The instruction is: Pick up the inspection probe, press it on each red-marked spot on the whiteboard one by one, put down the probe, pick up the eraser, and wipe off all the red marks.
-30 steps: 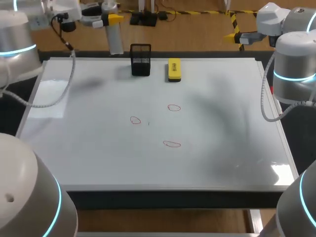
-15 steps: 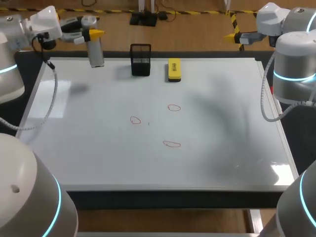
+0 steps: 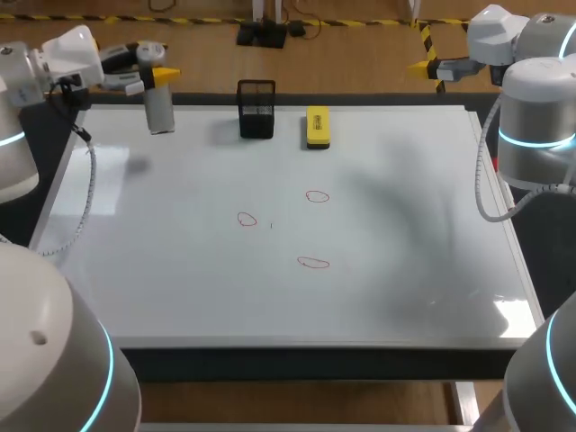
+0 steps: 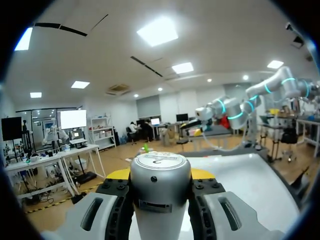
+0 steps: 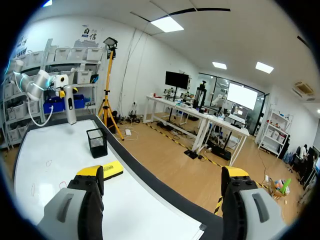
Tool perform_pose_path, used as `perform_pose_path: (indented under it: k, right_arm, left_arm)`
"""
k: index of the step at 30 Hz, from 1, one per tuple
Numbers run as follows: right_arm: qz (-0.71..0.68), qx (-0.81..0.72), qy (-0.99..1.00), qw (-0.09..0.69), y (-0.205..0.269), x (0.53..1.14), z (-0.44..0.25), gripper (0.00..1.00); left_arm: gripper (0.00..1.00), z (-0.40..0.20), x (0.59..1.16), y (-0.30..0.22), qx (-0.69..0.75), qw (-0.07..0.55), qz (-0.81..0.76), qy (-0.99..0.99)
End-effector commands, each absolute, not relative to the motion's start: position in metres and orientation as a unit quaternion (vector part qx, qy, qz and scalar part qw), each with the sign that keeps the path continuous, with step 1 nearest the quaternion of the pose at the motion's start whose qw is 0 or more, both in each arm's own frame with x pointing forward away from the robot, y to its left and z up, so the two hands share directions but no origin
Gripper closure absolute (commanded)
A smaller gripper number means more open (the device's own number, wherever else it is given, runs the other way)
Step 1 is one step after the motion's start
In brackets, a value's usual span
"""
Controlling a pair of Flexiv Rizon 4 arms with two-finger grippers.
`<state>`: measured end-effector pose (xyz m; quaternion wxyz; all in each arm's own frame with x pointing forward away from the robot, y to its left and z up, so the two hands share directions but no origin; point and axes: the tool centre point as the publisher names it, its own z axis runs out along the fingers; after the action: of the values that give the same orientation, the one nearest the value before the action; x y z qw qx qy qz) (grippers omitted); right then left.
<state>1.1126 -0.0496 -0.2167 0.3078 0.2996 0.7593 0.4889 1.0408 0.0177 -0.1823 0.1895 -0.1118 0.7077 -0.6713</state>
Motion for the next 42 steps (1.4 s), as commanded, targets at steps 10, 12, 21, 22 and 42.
perform_pose_path:
  k: [10, 12, 21, 22, 42]
  right_arm:
    - [0.485, 0.285, 0.776, 0.284, -0.042, 1.132, -0.219, 0.00]
    - [0.476, 0.266, 0.795, 0.266, -0.033, 1.143, -0.224, 0.00]
    - [0.350, 0.088, 0.921, 0.146, 0.021, 1.169, -0.257, 0.00]
    - [0.333, 0.069, 0.931, 0.134, 0.026, 1.171, -0.261, 0.00]
    - [0.098, -0.228, 0.968, 0.043, 0.097, 1.181, -0.313, 0.00]
  left_arm:
    - [1.00, -0.179, 1.036, 0.017, -0.121, 0.199, -0.668, 0.707]
    - [1.00, -0.179, 1.036, 0.017, -0.121, 0.199, -0.668, 0.707]
    - [1.00, -0.179, 1.036, 0.017, -0.121, 0.199, -0.668, 0.707]
    - [1.00, -0.179, 1.036, 0.017, -0.121, 0.199, -0.668, 0.707]
    - [1.00, -0.179, 1.036, 0.017, -0.121, 0.199, -0.668, 0.707]
